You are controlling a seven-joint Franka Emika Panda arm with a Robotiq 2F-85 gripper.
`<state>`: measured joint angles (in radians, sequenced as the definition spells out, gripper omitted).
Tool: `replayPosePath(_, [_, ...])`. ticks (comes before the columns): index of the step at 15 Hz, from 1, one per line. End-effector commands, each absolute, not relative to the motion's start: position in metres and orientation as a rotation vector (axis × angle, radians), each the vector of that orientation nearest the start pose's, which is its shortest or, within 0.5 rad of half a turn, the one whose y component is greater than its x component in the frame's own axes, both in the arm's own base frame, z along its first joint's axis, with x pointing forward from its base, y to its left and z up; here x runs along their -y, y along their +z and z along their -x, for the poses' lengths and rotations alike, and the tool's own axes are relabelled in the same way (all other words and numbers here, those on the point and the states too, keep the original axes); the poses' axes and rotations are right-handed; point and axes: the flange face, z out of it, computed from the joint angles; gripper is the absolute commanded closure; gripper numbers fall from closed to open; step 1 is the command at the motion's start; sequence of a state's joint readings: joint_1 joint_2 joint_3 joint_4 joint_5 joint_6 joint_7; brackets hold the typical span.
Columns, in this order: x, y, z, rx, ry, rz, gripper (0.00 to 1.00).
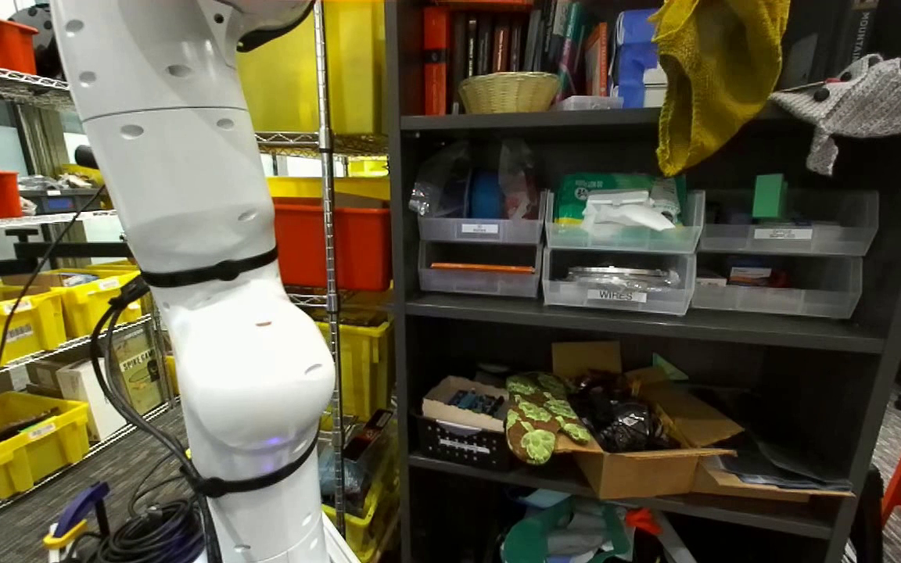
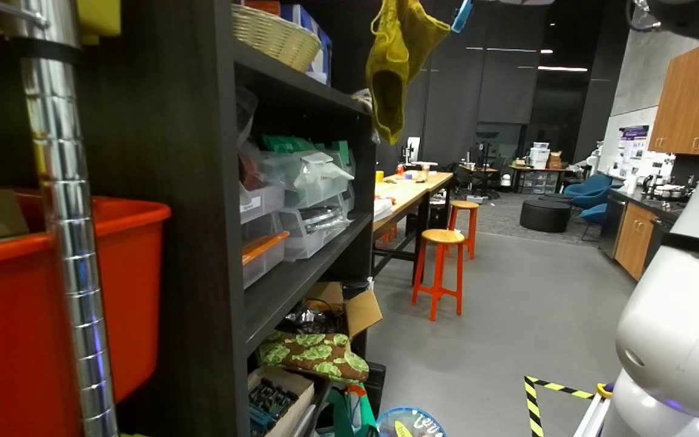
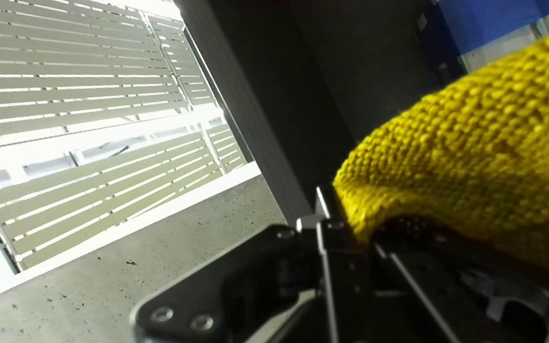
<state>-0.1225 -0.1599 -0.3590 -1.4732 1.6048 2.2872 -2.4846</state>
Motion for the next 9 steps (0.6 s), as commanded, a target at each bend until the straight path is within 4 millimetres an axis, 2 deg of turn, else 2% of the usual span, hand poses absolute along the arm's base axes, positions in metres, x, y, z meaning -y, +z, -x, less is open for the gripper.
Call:
replayPosePath(1, [0.239,0.86,-0.462,-1.135,2.002,-1.273,0.99])
replayPosePath(9, [0.188,0.841,-0.508,-1.17,1.911,-1.331,0.99])
